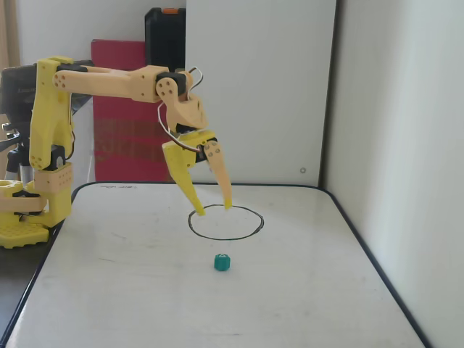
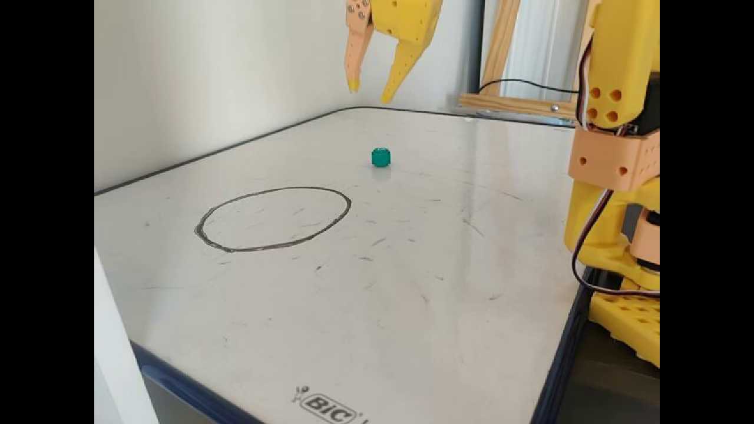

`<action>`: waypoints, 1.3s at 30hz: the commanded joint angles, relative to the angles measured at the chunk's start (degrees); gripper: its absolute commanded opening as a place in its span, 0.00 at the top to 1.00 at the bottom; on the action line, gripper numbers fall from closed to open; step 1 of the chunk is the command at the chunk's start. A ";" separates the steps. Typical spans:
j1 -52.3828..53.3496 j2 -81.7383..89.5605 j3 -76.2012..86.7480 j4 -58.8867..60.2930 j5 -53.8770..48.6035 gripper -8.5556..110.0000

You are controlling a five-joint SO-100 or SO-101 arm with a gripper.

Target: Grasp a green cube and put it in the black circle

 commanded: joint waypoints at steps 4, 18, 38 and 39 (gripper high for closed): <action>1.14 -7.03 -7.91 0.70 -2.72 0.80; 3.60 -17.31 -17.14 1.32 -7.82 0.79; 5.01 -24.43 -20.21 1.41 -11.95 0.79; 5.01 -24.61 -20.21 1.41 -12.04 0.79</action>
